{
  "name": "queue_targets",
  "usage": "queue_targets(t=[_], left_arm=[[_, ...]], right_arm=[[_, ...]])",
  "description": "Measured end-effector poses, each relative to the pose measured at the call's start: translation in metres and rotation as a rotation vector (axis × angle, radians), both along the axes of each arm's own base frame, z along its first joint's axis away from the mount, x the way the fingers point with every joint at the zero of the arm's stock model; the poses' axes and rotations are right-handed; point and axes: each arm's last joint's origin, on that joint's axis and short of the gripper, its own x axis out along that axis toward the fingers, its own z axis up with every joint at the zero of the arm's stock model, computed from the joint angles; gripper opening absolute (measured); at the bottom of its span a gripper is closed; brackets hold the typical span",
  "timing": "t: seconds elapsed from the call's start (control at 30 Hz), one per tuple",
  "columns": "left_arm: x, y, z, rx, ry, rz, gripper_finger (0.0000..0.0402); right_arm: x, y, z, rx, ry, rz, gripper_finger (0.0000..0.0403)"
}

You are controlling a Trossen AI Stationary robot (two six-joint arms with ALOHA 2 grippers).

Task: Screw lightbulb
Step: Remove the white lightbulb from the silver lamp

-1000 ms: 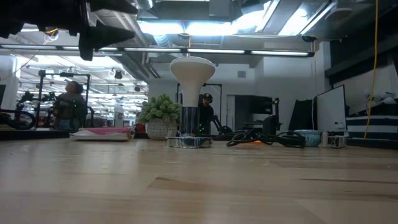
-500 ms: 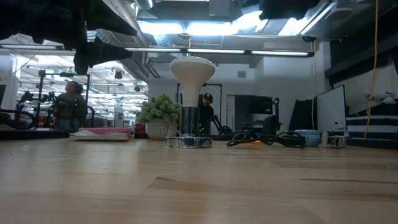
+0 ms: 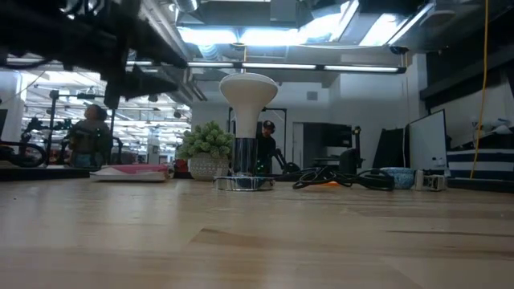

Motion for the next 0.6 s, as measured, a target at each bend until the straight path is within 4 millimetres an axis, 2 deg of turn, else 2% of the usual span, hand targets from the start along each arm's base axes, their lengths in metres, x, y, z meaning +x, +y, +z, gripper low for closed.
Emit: queue_targets(t=[0.13,0.3,0.43,0.6], left_arm=[[0.009,0.001,-0.012,-0.004,0.022,0.024,0.0246],[0.030,-0.003,-0.020,0.068,0.075,0.026,0.0246],[0.050,-0.005,-0.029,0.127,0.148,0.039,0.0246],[0.073,0.000,-0.041,0.169,0.218,0.076,0.0246]], right_arm=[[-0.002,-0.008,-0.045,0.142,0.010,0.056,0.0227],[0.001,-0.016,-0.092,0.229,-0.184,0.048,0.0227],[0.004,-0.017,-0.115,0.239,-0.280,0.074,0.0227],[0.017,-0.016,-0.134,0.277,-0.215,0.061,0.0227]])
